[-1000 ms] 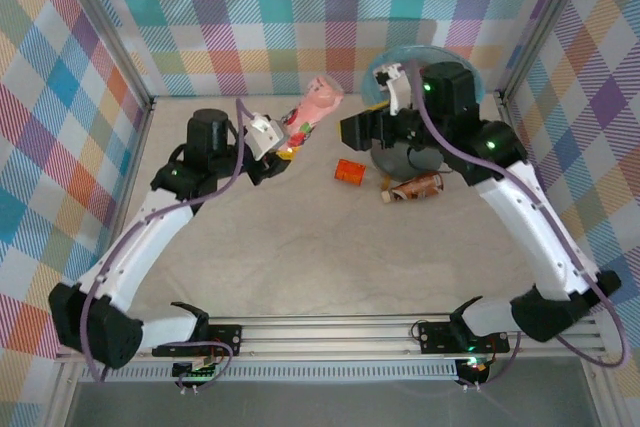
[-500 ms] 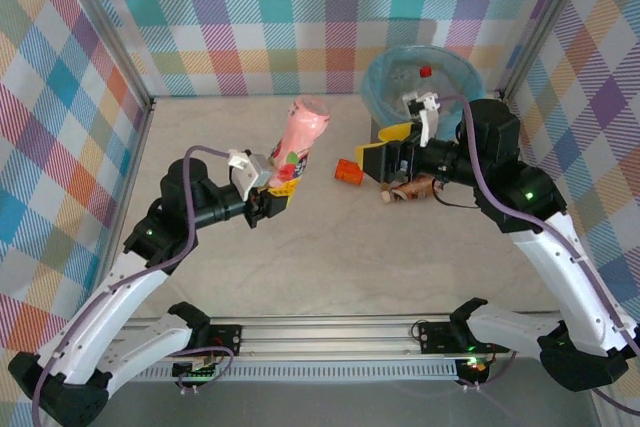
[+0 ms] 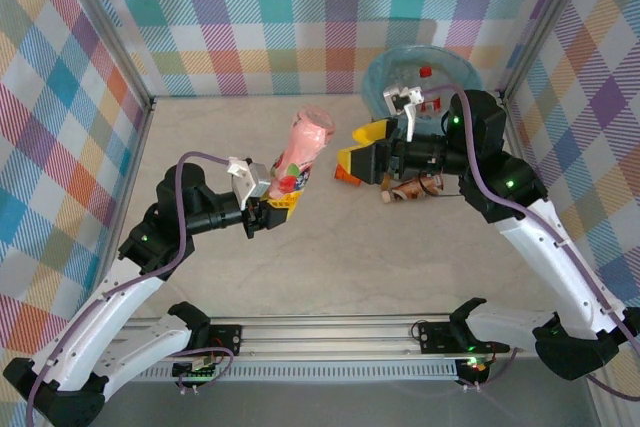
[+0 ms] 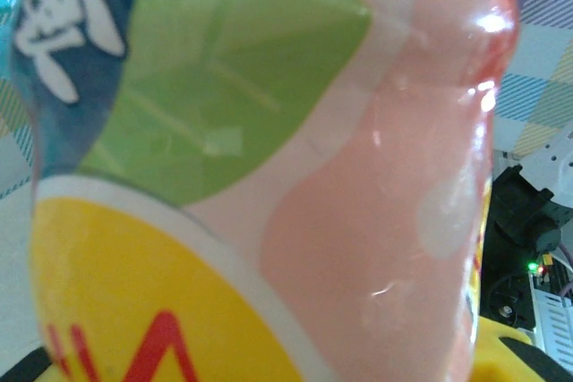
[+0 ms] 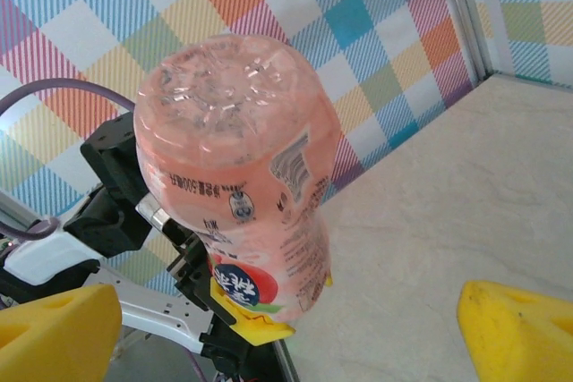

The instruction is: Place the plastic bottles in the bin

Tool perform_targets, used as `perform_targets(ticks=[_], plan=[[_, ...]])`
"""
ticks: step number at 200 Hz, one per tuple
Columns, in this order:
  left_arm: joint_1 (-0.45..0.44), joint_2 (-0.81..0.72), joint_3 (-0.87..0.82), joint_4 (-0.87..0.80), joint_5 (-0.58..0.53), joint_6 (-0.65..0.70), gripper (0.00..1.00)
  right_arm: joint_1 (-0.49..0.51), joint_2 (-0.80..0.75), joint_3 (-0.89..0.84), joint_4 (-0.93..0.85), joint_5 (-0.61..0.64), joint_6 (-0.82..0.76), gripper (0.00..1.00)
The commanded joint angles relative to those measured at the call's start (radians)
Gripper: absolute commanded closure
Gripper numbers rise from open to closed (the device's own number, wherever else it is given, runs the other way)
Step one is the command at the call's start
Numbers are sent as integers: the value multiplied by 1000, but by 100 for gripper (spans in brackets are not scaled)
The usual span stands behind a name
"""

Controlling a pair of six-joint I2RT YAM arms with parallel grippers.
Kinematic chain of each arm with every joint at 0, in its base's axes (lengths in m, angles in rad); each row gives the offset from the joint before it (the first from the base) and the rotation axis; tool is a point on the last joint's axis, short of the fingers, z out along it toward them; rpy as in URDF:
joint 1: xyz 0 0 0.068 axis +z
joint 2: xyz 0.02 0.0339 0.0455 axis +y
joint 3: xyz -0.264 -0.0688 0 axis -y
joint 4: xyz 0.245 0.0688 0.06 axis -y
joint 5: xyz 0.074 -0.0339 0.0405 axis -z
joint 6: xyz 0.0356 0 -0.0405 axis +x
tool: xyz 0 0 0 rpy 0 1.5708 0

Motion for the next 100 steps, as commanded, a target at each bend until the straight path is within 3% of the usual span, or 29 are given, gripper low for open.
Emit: perform_targets(ticks=[1, 100], plan=[[-13, 1, 0, -3, 60, -3, 100, 17, 32, 28, 46, -22, 11, 4], [-38, 44, 41, -102, 113, 67, 100, 77, 140, 120, 10, -37, -31, 4]])
